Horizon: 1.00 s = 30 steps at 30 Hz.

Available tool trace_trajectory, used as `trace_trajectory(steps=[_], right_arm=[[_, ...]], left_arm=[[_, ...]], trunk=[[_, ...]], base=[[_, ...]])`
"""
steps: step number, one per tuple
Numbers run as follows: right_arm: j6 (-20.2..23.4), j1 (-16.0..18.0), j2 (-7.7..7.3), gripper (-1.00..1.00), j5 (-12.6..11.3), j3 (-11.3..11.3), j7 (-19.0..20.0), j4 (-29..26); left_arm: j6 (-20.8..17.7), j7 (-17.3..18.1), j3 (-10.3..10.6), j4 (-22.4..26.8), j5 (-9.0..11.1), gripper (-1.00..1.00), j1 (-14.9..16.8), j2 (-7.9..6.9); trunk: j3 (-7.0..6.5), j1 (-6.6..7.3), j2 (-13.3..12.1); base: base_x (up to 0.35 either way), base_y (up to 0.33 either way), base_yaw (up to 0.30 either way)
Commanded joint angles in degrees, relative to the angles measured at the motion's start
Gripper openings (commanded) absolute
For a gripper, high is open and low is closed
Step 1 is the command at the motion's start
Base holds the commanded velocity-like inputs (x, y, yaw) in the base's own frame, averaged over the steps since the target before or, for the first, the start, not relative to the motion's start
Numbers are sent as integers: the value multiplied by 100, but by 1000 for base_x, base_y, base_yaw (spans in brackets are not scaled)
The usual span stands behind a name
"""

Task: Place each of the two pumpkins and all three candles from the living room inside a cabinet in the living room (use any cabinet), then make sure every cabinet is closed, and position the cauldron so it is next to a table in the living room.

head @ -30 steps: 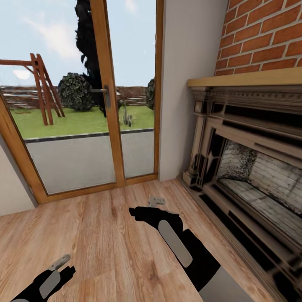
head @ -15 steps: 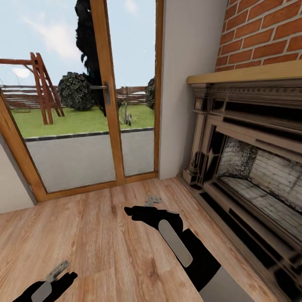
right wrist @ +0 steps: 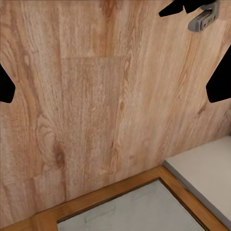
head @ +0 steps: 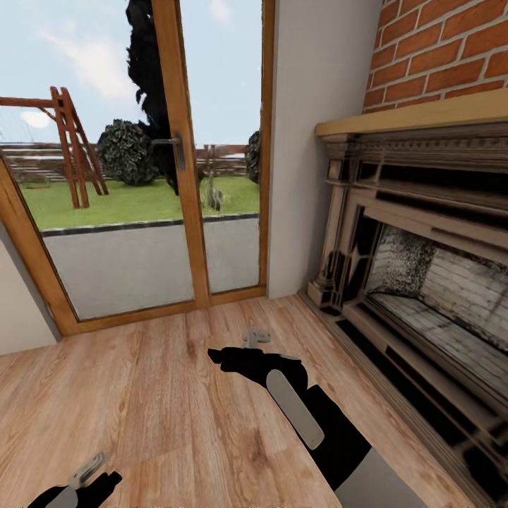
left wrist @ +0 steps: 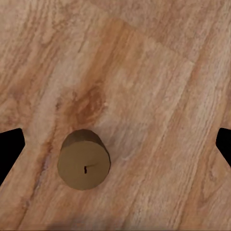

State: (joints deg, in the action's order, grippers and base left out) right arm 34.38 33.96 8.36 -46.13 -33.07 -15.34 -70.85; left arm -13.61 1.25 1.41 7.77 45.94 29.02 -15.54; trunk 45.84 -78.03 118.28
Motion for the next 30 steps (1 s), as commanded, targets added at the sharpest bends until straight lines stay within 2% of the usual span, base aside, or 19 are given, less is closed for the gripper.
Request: trace_trajectory(steps=[1, 14, 30], right_arm=[[7, 5, -1, 100, -61, -6, -57, -4], [-5, 5, -2, 100, -63, -8, -46, -16], [-244, 5, -8, 100, -63, -18, 149, -20]], left_arm=[[-19, 9, 12, -37, 33, 100, 1, -30], [-18, 15, -22, -126, 69, 100, -2, -143], [0, 16, -26, -126, 73, 100, -2, -117]], trunk=[[24, -22, 44], [257, -307, 566], [532, -659, 1207]], base=[[0, 0, 0], [0, 0, 0], [0, 0, 41]])
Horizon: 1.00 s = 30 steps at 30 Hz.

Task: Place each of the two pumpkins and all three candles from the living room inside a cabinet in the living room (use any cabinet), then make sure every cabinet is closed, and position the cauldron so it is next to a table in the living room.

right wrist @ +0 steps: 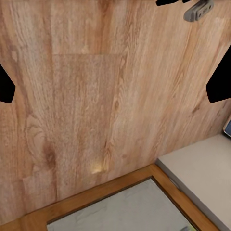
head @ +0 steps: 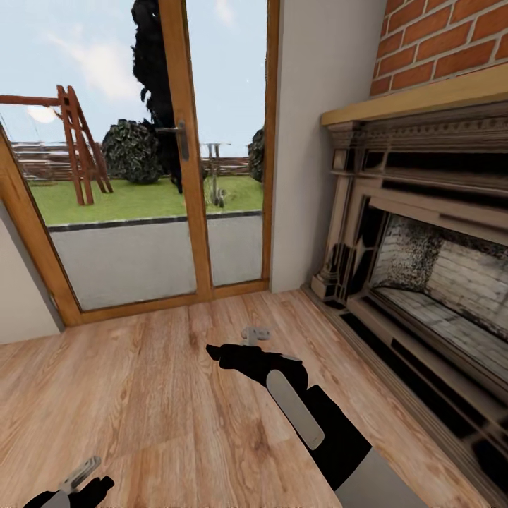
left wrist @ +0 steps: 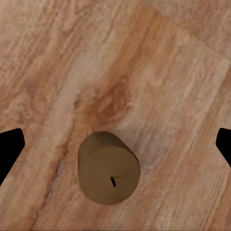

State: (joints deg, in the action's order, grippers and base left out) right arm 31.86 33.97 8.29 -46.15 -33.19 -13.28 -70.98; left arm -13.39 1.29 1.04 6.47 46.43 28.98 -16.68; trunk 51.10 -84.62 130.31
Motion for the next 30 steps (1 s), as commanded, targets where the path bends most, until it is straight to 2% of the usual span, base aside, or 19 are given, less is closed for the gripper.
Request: trace_trajectory(steps=[1, 7, 16, 30], right_arm=[[6, 5, 3, 100, -60, -8, -54, -1], [4, 5, 0, 100, -61, -10, -52, -28], [4, 5, -2, 100, -61, -5, 157, 4], [4, 5, 28, 100, -54, -12, 177, 16]], left_arm=[[-23, 12, 10, 3, 24, 100, 2, 1], [-20, 12, 10, 3, 17, 100, 2, 15], [-22, 66, 10, 3, 22, 100, 2, -13], [-24, 86, 10, 3, 29, 100, 2, -16]], trunk=[[24, -21, 44], [131, -153, 285], [131, -153, 285], [131, -153, 285]], base=[[0, 0, 8], [0, 0, 2], [-15, 2, 0], [-115, 47, 0]])
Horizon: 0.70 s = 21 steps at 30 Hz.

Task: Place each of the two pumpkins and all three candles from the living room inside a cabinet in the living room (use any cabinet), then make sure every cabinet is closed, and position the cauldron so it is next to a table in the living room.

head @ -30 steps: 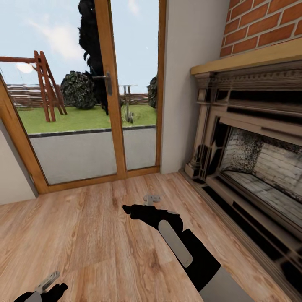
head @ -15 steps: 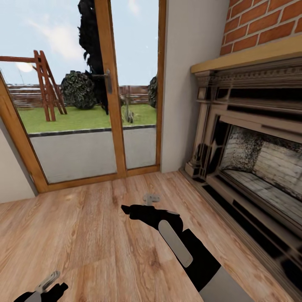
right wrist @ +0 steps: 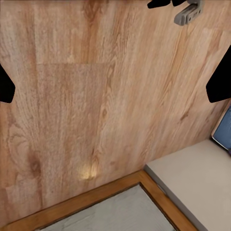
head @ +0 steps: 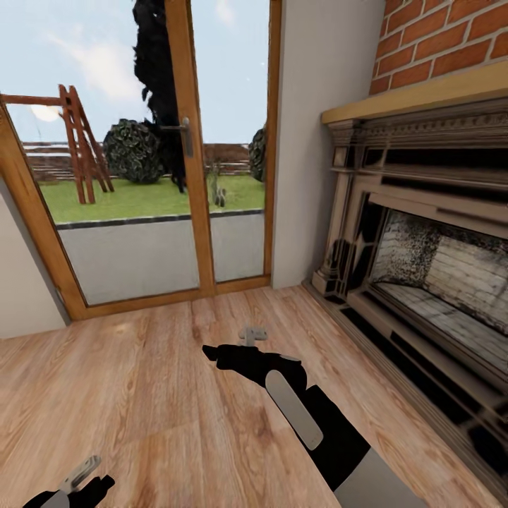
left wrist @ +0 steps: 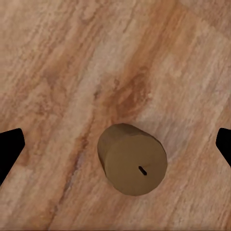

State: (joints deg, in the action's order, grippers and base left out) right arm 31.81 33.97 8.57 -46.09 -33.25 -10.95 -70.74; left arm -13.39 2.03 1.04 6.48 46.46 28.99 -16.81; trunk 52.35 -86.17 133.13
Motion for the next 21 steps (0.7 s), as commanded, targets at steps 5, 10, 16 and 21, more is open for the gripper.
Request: trace_trajectory(steps=[5, 10, 16, 21], right_arm=[[10, 5, -9, 100, -62, -6, -56, -17], [10, 5, -21, 100, -65, -6, -56, -29], [10, 5, -15, 100, -65, -6, -55, -38], [15, 5, -5, 100, -59, -26, -48, -81]], left_arm=[[-23, 16, 11, 8, 21, 100, 2, 26], [-20, 16, 11, 11, 19, 100, 2, 38], [-15, 16, 15, 14, 13, 100, 2, 59], [63, 10, 29, 4, -22, 100, 2, 117]], trunk=[[6, 2, 3], [42, -42, 83], [149, -174, 323], [239, -284, 524]], base=[[-18, 9, 0], [-2, 1, 0], [0, 0, 0], [0, 0, 0]])
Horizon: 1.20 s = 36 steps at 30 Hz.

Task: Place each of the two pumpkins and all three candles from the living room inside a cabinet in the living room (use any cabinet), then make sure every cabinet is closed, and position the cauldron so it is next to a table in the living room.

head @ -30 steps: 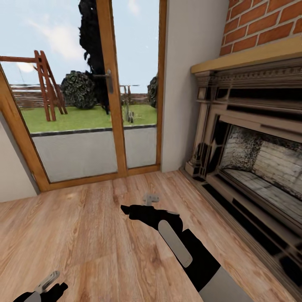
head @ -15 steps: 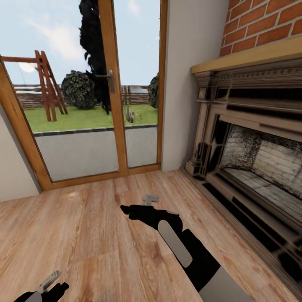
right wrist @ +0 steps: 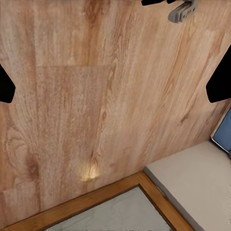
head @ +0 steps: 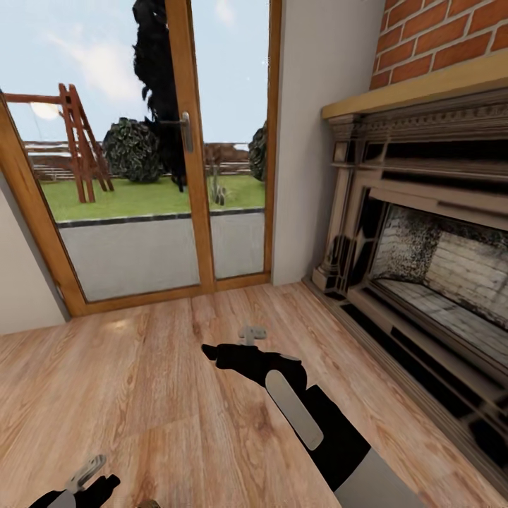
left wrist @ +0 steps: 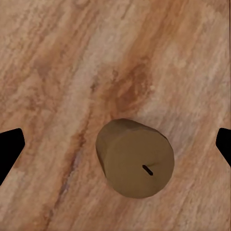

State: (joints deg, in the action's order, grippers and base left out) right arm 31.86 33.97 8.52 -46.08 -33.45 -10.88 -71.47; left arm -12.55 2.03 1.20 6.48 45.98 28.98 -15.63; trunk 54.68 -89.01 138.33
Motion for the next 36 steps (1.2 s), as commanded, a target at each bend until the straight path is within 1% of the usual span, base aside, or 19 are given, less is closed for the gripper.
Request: trace_trajectory(steps=[1, 4, 6, 12, 19, 22, 23, 28, 32, 36], right_arm=[[11, 5, 0, 100, -60, -9, -55, -16], [9, 5, -9, 100, -59, -12, -55, -29], [7, 5, -10, 100, -59, -12, -51, -32], [13, 5, 4, 100, -59, -26, -46, -34], [13, 5, 12, 100, -59, -51, -34, -34], [13, 5, 17, 100, -54, -171, 149, -34], [13, 5, 17, 100, -53, -179, 177, -34], [13, 5, 14, 100, -43, -208, 284, -30], [14, 5, 20, 100, -17, -211, 295, -12], [7, 5, 25, 100, -5, -212, 296, 14]], left_arm=[[41, -1, 16, 4, 11, 100, 2, 29], [226, -36, 35, 2, -23, 100, 2, 125], [273, -46, 42, 2, -31, 100, 2, 154], [304, -53, 50, 5, -37, 100, 2, 173], [306, -53, 54, 10, -42, 100, 2, 177], [311, -53, 74, 11, -51, 100, 2, 209], [312, -53, 76, 11, -54, 100, 2, 220], [320, -53, 186, 26, -63, 100, 2, 303], [324, -53, 360, 52, -64, 100, 2, 384], [324, -53, 504, 61, -63, 100, 2, 460]], trunk=[[24, -21, 44], [78, -87, 164], [114, -131, 244], [222, -263, 485], [376, -284, 500], [442, -291, 504], [465, -294, 505], [575, -307, 512], [664, -317, 517], [664, -317, 517]], base=[[0, 0, 0], [0, 0, 0], [0, 0, 0], [0, 0, 0], [0, 0, 0], [0, 0, 0], [0, 0, 0], [0, 0, 0], [0, 0, 0], [0, 0, 0]])
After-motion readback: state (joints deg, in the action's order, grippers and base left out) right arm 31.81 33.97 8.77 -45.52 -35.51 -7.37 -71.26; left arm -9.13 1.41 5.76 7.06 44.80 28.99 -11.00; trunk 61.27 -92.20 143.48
